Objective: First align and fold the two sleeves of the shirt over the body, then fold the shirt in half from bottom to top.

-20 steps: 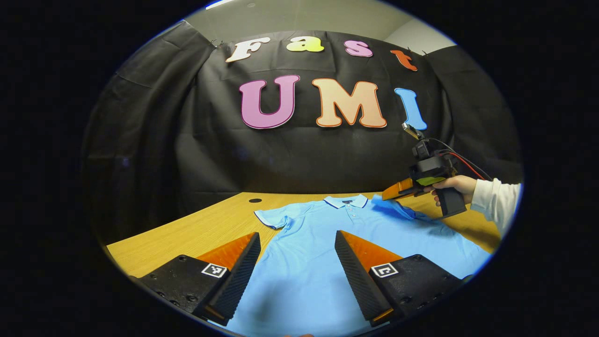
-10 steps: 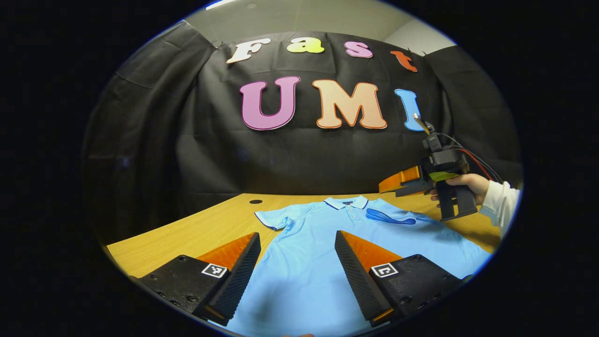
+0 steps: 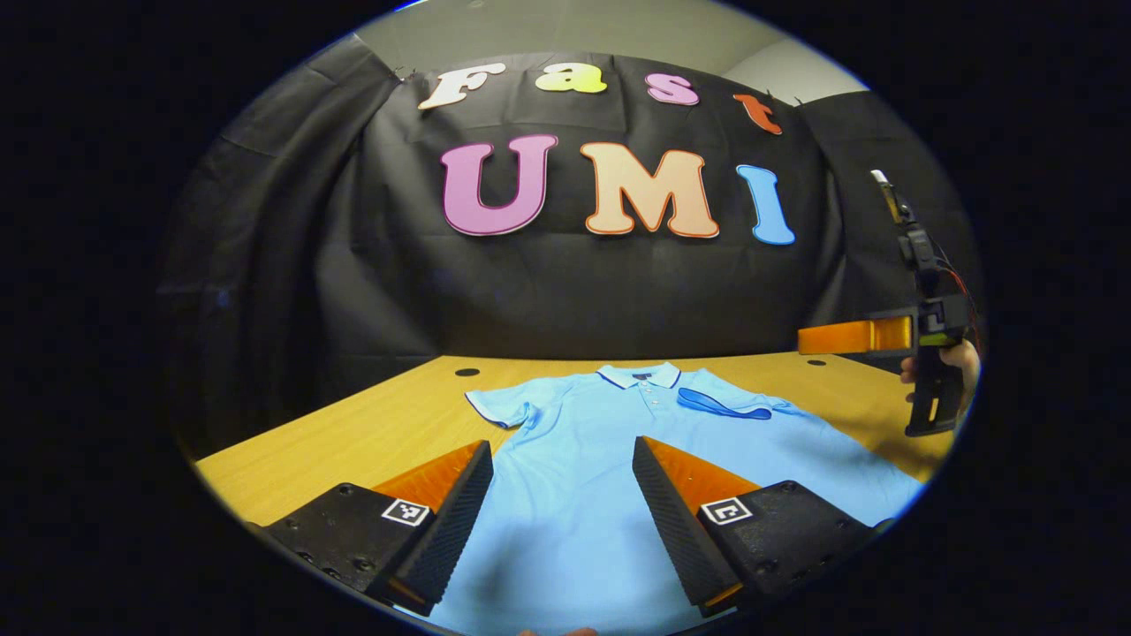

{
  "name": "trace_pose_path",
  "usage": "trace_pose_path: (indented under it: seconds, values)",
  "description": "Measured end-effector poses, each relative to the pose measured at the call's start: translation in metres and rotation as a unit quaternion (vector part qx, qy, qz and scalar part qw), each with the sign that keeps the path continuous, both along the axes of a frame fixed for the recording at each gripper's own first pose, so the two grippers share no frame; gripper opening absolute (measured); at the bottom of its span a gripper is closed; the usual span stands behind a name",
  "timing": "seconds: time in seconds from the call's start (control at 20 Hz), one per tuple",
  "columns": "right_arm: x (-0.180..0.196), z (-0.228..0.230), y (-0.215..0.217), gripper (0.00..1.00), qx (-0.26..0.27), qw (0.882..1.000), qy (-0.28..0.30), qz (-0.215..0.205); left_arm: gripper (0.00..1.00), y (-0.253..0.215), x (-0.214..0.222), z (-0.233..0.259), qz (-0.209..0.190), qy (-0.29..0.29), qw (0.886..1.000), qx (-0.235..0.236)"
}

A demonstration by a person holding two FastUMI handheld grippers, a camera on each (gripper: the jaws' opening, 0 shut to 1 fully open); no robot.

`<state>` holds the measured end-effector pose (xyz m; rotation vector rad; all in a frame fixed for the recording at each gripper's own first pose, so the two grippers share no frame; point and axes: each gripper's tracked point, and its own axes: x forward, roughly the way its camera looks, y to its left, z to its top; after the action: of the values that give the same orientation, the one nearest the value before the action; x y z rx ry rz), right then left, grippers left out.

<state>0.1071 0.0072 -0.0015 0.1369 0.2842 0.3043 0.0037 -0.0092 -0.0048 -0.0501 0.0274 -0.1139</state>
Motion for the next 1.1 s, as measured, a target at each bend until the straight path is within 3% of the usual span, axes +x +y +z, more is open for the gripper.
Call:
trace_pose_path:
  seconds: [0.2, 0.45, 0.6, 0.75, 0.9, 1.1]
  values:
    - [-0.039, -0.006, -0.001, 0.98, 0.022, 1.000, -0.001, 0.009, 0.95, 0.012, 0.013, 0.014, -0.024, 0.026, 0.998, -0.057]
    - [-0.060, -0.016, -0.008, 0.98, 0.026, 1.000, 0.013, 0.006, 0.95, 0.037, 0.052, 0.048, -0.057, 0.056, 0.991, -0.107]
    - [-0.064, -0.011, -0.009, 0.98, 0.025, 1.000, 0.011, 0.007, 0.95, 0.071, 0.093, 0.054, -0.029, 0.074, 0.992, -0.098]
    - [-0.065, -0.011, -0.008, 0.98, 0.025, 1.000, 0.012, 0.011, 0.95, 0.087, 0.137, 0.050, -0.024, 0.108, 0.991, -0.076]
    - [-0.067, -0.013, -0.007, 0.98, 0.022, 1.000, 0.014, 0.012, 0.95, 0.078, 0.179, 0.025, -0.055, 0.169, 0.981, -0.077]
    - [-0.067, -0.012, -0.012, 0.98, 0.007, 1.000, 0.008, 0.009, 0.94, 0.087, 0.227, -0.013, -0.035, 0.226, 0.971, -0.061]
